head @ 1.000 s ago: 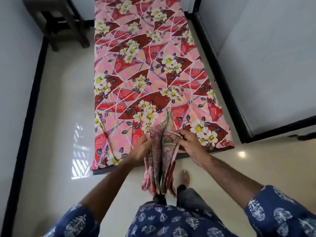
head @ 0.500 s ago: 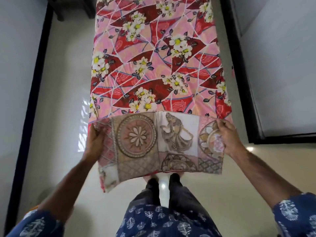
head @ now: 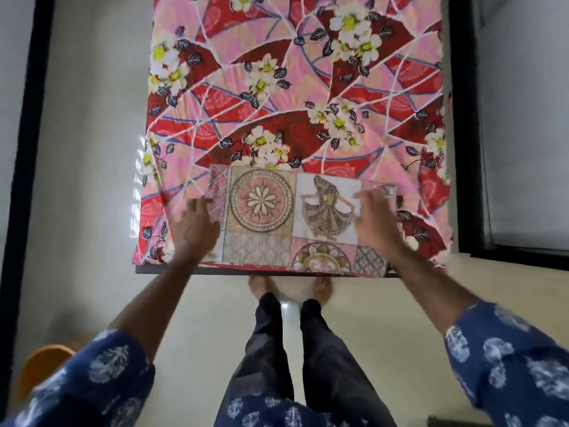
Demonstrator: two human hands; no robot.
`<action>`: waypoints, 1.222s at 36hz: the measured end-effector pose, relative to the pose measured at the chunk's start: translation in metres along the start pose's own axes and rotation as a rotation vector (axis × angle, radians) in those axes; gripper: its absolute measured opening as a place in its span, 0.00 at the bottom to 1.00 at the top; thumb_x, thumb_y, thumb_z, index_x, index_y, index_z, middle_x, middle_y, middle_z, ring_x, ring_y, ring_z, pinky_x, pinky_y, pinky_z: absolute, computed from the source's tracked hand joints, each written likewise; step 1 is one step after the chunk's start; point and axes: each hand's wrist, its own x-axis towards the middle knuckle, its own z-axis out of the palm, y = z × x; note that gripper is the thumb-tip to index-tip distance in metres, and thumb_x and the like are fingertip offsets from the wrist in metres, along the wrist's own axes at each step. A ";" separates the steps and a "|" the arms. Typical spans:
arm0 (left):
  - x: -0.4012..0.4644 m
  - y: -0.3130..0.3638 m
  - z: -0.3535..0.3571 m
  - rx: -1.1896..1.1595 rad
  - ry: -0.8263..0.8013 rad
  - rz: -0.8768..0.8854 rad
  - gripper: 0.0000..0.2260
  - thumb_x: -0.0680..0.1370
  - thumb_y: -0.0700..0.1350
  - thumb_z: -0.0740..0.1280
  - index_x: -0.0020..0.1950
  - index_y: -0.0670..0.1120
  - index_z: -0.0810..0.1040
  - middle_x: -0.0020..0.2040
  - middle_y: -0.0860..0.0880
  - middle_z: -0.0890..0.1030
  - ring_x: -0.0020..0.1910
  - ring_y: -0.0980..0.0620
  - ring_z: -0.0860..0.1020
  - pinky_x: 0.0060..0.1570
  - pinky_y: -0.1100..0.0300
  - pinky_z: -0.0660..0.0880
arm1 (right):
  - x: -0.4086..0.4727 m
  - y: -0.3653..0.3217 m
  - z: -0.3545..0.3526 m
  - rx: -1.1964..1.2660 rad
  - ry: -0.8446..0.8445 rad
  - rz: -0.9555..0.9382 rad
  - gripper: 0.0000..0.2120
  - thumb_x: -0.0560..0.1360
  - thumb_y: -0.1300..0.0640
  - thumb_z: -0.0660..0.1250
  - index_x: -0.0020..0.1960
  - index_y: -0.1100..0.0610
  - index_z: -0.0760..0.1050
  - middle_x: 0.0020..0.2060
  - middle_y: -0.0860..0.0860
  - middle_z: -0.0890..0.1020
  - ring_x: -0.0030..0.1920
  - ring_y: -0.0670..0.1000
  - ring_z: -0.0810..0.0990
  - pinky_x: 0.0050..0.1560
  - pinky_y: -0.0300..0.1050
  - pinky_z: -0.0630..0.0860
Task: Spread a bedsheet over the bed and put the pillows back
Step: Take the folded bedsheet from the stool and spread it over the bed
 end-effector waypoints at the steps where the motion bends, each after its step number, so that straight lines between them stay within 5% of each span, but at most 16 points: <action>1: -0.005 -0.008 0.016 -0.031 -0.071 -0.016 0.25 0.75 0.40 0.73 0.70 0.39 0.71 0.66 0.35 0.72 0.65 0.33 0.73 0.65 0.39 0.71 | -0.008 -0.011 0.017 -0.039 -0.073 -0.071 0.25 0.76 0.64 0.68 0.72 0.59 0.69 0.69 0.59 0.71 0.68 0.59 0.72 0.64 0.52 0.74; 5: -0.024 -0.038 0.054 -0.155 -0.220 -0.138 0.28 0.74 0.35 0.74 0.70 0.31 0.68 0.65 0.30 0.70 0.66 0.31 0.71 0.67 0.43 0.67 | -0.026 -0.034 0.075 -0.132 -0.225 -0.241 0.29 0.75 0.65 0.68 0.76 0.59 0.66 0.73 0.57 0.66 0.71 0.59 0.66 0.62 0.55 0.76; 9: -0.030 -0.068 0.074 -0.140 -0.142 -0.069 0.29 0.72 0.34 0.75 0.69 0.31 0.68 0.63 0.31 0.72 0.62 0.28 0.74 0.62 0.38 0.73 | -0.025 -0.037 0.120 -0.240 -0.268 -0.279 0.33 0.75 0.60 0.69 0.78 0.58 0.63 0.78 0.59 0.62 0.76 0.63 0.62 0.70 0.59 0.70; 13: -0.030 -0.081 0.083 -0.142 0.060 -0.095 0.28 0.69 0.37 0.78 0.66 0.37 0.72 0.60 0.36 0.75 0.57 0.33 0.75 0.54 0.39 0.75 | -0.018 -0.039 0.144 -0.293 -0.175 -0.247 0.31 0.73 0.56 0.71 0.75 0.54 0.68 0.74 0.57 0.68 0.71 0.61 0.67 0.67 0.59 0.73; 18: -0.028 -0.095 0.096 -0.385 0.079 -0.262 0.16 0.76 0.40 0.72 0.63 0.40 0.75 0.59 0.41 0.77 0.56 0.40 0.75 0.52 0.52 0.71 | -0.020 -0.039 0.155 -0.315 -0.045 -0.226 0.27 0.72 0.58 0.70 0.70 0.52 0.72 0.70 0.54 0.71 0.67 0.59 0.69 0.60 0.59 0.77; 22: -0.028 -0.098 0.100 -0.462 0.203 -0.229 0.09 0.78 0.40 0.71 0.55 0.41 0.76 0.53 0.46 0.76 0.49 0.45 0.76 0.48 0.53 0.73 | -0.023 -0.038 0.165 -0.358 -0.004 -0.217 0.28 0.72 0.58 0.69 0.72 0.53 0.71 0.73 0.55 0.69 0.69 0.61 0.69 0.61 0.61 0.74; 30: -0.030 -0.103 0.101 -0.441 0.125 -0.259 0.08 0.80 0.47 0.70 0.55 0.43 0.78 0.50 0.49 0.75 0.45 0.48 0.76 0.46 0.55 0.73 | -0.031 -0.046 0.179 -0.405 0.040 -0.174 0.32 0.71 0.57 0.68 0.75 0.55 0.67 0.74 0.56 0.68 0.70 0.64 0.68 0.63 0.65 0.70; 36: -0.032 -0.101 0.095 -0.322 0.190 -0.167 0.08 0.75 0.47 0.74 0.43 0.43 0.80 0.47 0.49 0.74 0.45 0.48 0.75 0.45 0.52 0.76 | -0.031 -0.052 0.183 -0.418 0.027 -0.136 0.32 0.72 0.57 0.68 0.75 0.56 0.66 0.74 0.58 0.67 0.72 0.64 0.65 0.66 0.67 0.67; 44: -0.041 -0.060 0.093 -0.563 0.088 0.037 0.13 0.77 0.48 0.73 0.38 0.46 0.73 0.53 0.51 0.77 0.47 0.54 0.76 0.48 0.55 0.77 | -0.032 -0.046 0.183 -0.475 -0.013 -0.195 0.34 0.73 0.55 0.66 0.78 0.58 0.63 0.77 0.61 0.64 0.74 0.65 0.63 0.68 0.69 0.65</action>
